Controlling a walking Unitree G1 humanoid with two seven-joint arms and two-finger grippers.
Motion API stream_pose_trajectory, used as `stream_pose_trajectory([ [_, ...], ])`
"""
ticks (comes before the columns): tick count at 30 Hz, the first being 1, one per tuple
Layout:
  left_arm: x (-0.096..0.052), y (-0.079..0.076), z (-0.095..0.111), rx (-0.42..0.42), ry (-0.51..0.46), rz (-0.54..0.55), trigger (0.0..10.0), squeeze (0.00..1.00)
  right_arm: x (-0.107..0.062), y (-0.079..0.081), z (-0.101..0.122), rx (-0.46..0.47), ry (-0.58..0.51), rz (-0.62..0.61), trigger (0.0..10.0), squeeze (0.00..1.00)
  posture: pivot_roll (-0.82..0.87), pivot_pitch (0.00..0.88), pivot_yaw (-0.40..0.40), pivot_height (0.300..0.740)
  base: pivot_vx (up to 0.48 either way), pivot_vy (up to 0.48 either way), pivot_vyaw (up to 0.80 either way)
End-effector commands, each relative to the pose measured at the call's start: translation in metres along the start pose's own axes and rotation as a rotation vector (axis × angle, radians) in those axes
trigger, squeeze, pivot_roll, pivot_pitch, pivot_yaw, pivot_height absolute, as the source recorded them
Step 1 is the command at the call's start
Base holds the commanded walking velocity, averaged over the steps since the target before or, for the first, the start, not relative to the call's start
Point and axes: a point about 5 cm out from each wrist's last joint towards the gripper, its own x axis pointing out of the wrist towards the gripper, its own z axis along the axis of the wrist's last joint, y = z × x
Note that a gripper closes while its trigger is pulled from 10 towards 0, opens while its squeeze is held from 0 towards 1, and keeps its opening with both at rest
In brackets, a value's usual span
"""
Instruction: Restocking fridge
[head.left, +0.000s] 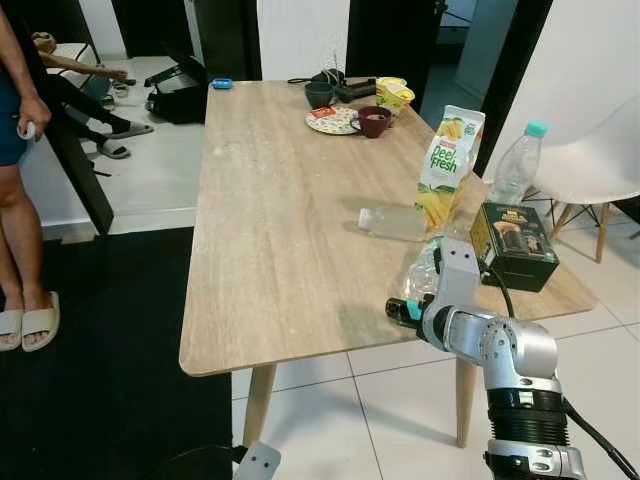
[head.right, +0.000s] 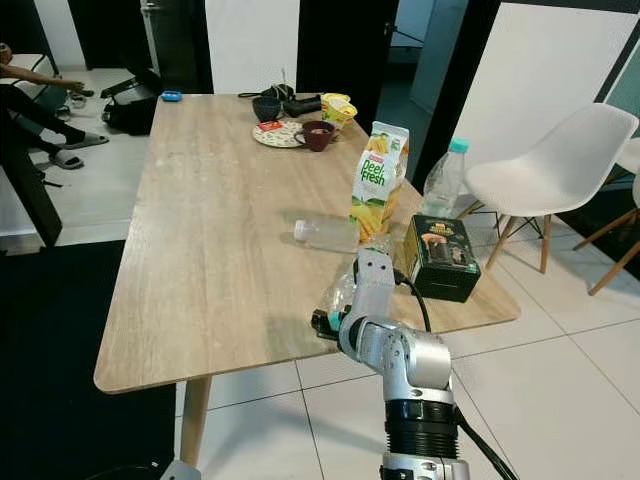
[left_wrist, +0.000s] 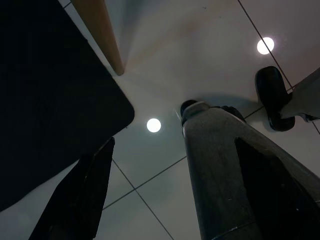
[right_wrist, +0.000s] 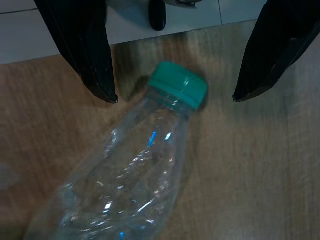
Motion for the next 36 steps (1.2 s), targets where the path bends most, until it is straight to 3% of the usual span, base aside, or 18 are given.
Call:
stream_pose_trajectory([
  [1, -0.002, -0.012, -0.021, -0.021, 0.082, -0.034, 10.0, 0.0, 0.005, 0.007, -0.006, 0.013, 0.01, -0.001, 10.0, 0.0, 0.03, 0.0, -0.082, 0.74, 0.0, 0.0, 0.0],
  [21, -0.002, -0.014, -0.021, -0.025, 0.083, -0.033, 10.0, 0.0, 0.014, 0.004, -0.008, 0.074, -0.005, -0.048, 10.0, 0.0, 0.03, 0.0, -0.083, 0.74, 0.0, 0.0, 0.0],
  [25, -0.002, -0.014, -0.021, -0.026, 0.083, -0.033, 10.0, 0.0, 0.014, 0.004, -0.008, 0.045, -0.014, -0.06, 10.0, 0.0, 0.03, 0.0, -0.081, 0.74, 0.0, 0.0, 0.0],
  [26, -0.002, -0.014, -0.021, -0.025, 0.083, -0.034, 10.0, 0.0, 0.014, 0.002, -0.004, -0.03, -0.05, -0.092, 10.0, 0.0, 0.03, 0.0, -0.081, 0.74, 0.0, 0.0, 0.0],
  [28, -0.002, -0.014, -0.021, -0.025, 0.083, -0.034, 10.0, 0.0, 0.014, 0.002, -0.004, -0.03, -0.05, -0.092, 10.0, 0.0, 0.03, 0.0, -0.081, 0.74, 0.0, 0.0, 0.0],
  [29, -0.002, -0.014, -0.021, -0.024, 0.083, -0.034, 10.0, 0.0, 0.013, 0.001, 0.0, -0.089, -0.079, -0.109, 10.0, 0.0, 0.03, 0.0, -0.08, 0.74, 0.0, 0.0, 0.0],
  [33, -0.002, -0.014, -0.021, -0.025, 0.083, -0.034, 10.0, 0.0, 0.011, 0.003, 0.005, -0.134, -0.102, -0.108, 10.0, 0.0, 0.03, 0.0, -0.08, 0.74, 0.0, 0.0, 0.0],
  [34, -0.002, -0.014, -0.021, -0.025, 0.082, -0.034, 10.0, 0.0, 0.011, 0.004, 0.007, -0.146, -0.108, -0.105, 9.0, 0.0, 0.03, 0.0, -0.08, 0.74, 0.0, 0.0, 0.0],
  [35, -0.002, -0.014, -0.021, -0.025, 0.082, -0.034, 10.0, 0.0, 0.011, 0.004, 0.007, -0.146, -0.108, -0.105, 9.0, 0.0, 0.03, 0.0, -0.08, 0.74, 0.0, 0.0, 0.0],
  [36, -0.002, -0.014, -0.021, -0.025, 0.082, -0.034, 10.0, 0.0, 0.01, 0.005, 0.007, -0.148, -0.112, -0.099, 0.0, 0.0, 0.03, 0.0, -0.08, 0.74, 0.0, 0.0, 0.0],
])
